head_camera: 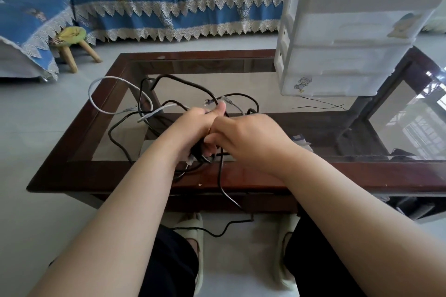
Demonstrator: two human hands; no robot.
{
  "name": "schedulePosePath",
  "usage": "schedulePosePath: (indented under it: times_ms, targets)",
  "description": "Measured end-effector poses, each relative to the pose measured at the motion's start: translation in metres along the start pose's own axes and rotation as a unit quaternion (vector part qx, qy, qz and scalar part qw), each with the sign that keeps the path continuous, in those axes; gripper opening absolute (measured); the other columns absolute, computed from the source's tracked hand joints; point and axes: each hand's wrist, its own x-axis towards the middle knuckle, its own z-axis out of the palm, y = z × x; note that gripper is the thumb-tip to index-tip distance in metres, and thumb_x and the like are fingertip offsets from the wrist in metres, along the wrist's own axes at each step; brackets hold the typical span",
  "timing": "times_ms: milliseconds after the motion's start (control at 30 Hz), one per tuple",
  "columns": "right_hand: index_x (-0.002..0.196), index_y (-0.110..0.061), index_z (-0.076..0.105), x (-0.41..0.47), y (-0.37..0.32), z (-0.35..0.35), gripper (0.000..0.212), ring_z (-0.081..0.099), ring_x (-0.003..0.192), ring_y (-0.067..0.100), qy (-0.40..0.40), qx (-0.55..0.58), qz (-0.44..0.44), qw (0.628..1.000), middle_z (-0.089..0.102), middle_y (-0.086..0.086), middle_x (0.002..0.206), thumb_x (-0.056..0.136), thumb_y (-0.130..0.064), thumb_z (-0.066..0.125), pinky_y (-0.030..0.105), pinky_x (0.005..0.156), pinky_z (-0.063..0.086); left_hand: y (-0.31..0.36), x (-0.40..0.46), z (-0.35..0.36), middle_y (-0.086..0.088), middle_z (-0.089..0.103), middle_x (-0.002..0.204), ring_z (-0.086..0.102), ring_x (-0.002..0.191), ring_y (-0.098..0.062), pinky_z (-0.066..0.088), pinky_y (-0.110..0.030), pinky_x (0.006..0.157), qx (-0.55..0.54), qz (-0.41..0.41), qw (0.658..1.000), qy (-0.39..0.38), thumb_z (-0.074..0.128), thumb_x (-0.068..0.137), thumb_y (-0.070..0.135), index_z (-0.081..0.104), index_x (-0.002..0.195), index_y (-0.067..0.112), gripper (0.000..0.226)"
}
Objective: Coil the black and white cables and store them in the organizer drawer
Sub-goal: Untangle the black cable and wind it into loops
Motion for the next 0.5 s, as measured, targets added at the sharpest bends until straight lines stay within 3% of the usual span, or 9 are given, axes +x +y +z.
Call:
schedulePosePath:
  times_ms: [67, 133, 233, 500]
  targets:
    - [0.091, -0.01, 0.063, 0.003, 0.005, -0.006, 0.048, 0.047, 0.043, 0.023, 0.045, -0.002, 0.039, 0.998, 0.054, -0.003, 0.05, 0.087, -0.056, 0.051, 0.025, 0.04, 0.03, 0.0, -0.005, -0.001, -0.001, 0.039, 0.04, 0.038, 0.033, -0.016, 0.032, -0.02, 0.038, -0.087, -0.015, 0.992, -0.085, 0.04, 0.096, 0.056, 0.042, 0.06, 0.01, 0.059]
    - [0.078, -0.017, 0.055, 0.006, 0.008, -0.013, 0.05, 0.037, 0.043, 0.015, 0.015, -0.015, 0.083, 0.996, 0.042, -0.008, 0.048, 0.082, -0.066, 0.051, 0.026, 0.043, 0.027, 0.001, -0.009, -0.002, -0.003, 0.037, 0.045, 0.033, 0.031, -0.013, 0.03, -0.019, 0.035, -0.128, -0.024, 0.982, -0.137, 0.035, 0.091, 0.063, 0.039, 0.051, 0.013, 0.064]
    - [0.07, -0.016, 0.05, 0.009, 0.011, -0.017, 0.057, 0.034, 0.045, 0.009, -0.01, -0.015, 0.127, 0.992, 0.039, -0.005, 0.05, 0.076, -0.072, 0.051, 0.029, 0.048, 0.03, 0.0, -0.011, -0.001, -0.002, 0.035, 0.045, 0.031, 0.028, -0.009, 0.028, -0.016, 0.033, -0.158, -0.032, 0.967, -0.196, 0.027, 0.093, 0.062, 0.042, 0.04, 0.02, 0.069]
    - [0.057, -0.025, 0.032, 0.014, 0.022, -0.014, 0.055, 0.036, 0.046, 0.008, -0.01, 0.036, 0.165, 0.986, 0.038, -0.008, 0.049, 0.07, -0.07, 0.061, 0.027, 0.047, 0.027, -0.005, -0.011, -0.005, 0.006, 0.026, 0.043, 0.021, 0.028, -0.001, 0.012, -0.013, 0.034, -0.249, -0.07, 0.923, -0.286, 0.037, 0.087, 0.063, 0.042, 0.051, 0.022, 0.056]
